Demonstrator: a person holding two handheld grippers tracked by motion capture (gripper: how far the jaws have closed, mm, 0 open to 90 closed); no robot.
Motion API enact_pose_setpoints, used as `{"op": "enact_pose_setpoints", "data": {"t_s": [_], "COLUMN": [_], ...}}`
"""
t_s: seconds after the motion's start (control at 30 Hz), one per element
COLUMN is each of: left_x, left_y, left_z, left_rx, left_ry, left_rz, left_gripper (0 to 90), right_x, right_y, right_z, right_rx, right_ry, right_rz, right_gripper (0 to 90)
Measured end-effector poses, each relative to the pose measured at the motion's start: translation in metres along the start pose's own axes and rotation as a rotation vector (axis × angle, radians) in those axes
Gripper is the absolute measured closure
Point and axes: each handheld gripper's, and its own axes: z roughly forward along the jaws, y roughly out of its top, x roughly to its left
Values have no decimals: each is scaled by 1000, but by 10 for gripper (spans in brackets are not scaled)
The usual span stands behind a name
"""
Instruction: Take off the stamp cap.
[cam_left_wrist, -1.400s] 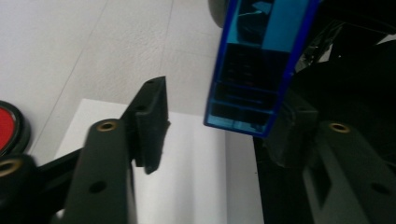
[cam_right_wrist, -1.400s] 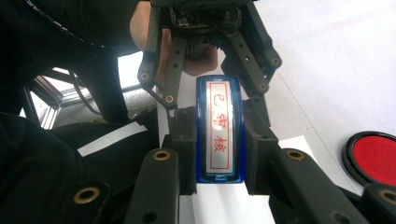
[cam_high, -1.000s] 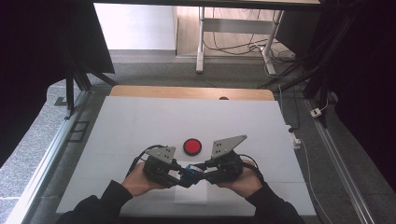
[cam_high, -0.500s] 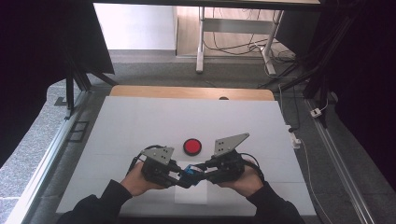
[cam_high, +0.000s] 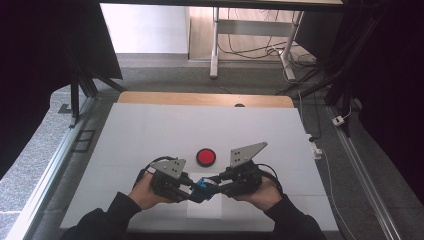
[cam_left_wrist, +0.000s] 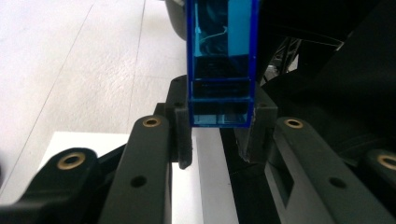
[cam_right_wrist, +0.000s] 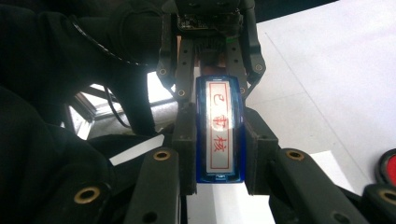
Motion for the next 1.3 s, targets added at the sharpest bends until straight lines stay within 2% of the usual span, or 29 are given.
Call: {"op": "enact_pose_setpoints", "data": {"t_s": [0.03, 0.1, 0.2, 0.27, 0.33, 0.4, 0.43, 0.47, 0.5, 0.6, 0.7, 0.73, 0.83, 0.9, 0.97, 1.1, 1.13, 1.3], "left_x": [0, 1, 1, -1, -1, -1, -1, -1, -1, 0, 0, 0, 0, -1, -1, -2, -2, -5], "left_y": [0, 1, 1, 1, 1, 1, 1, 0, -1, -2, -1, -1, -1, -1, -2, -4, -4, -5], "left_z": [0, 0, 0, -1, -2, -2, -2, -2, -2, -3, -4, -3, -2, -3, -4, -8, -8, -12], "left_rx": [0, 11, 14, 11, 9, 13, 16, 51, 59, 49, 34, 36, 46, 65, 72, 86, 86, 84], "left_ry": [0, 1, -1, -6, -7, -8, -5, 9, 18, 17, 25, 39, 39, 69, 78, 137, 137, 199], "left_rz": [0, -30, -26, 7, 12, 10, 9, 8, 5, -3, 1, -5, -26, -32, -36, -80, -80, -112], "left_gripper": [690, 690, 690, 691, 691, 690, 690, 691, 691, 690, 689, 688, 686, 686, 686, 685, 685, 685], "right_x": [1, 3, 5, 4, 2, 2, 2, 2, 2, -1, -3, -3, -1, 0, 1, 2, 2, 2], "right_y": [0, 1, 2, 2, 1, 1, 1, 2, 2, 2, -1, -1, -1, -1, -1, -1, -1, -1], "right_z": [0, 0, 0, 0, 0, 0, 0, 0, -2, -11, -12, -11, -10, -11, -12, -12, -12, -12], "right_rx": [2, 12, 16, 11, 1, -1, 2, 2, -3, -34, -32, -32, -23, -23, -24, -28, -26, -16], "right_ry": [-12, -32, -46, -27, -4, -2, -6, -13, -20, -37, -46, -50, -69, -85, -93, -130, -135, -151], "right_rz": [-12, -32, -46, -33, -16, -14, -18, -21, -22, -5, -2, -4, -20, -31, -36, -48, -46, -37], "right_gripper": [708, 708, 708, 707, 708, 708, 708, 708, 708, 708, 708, 708, 707, 707, 707, 707, 707, 707]}}
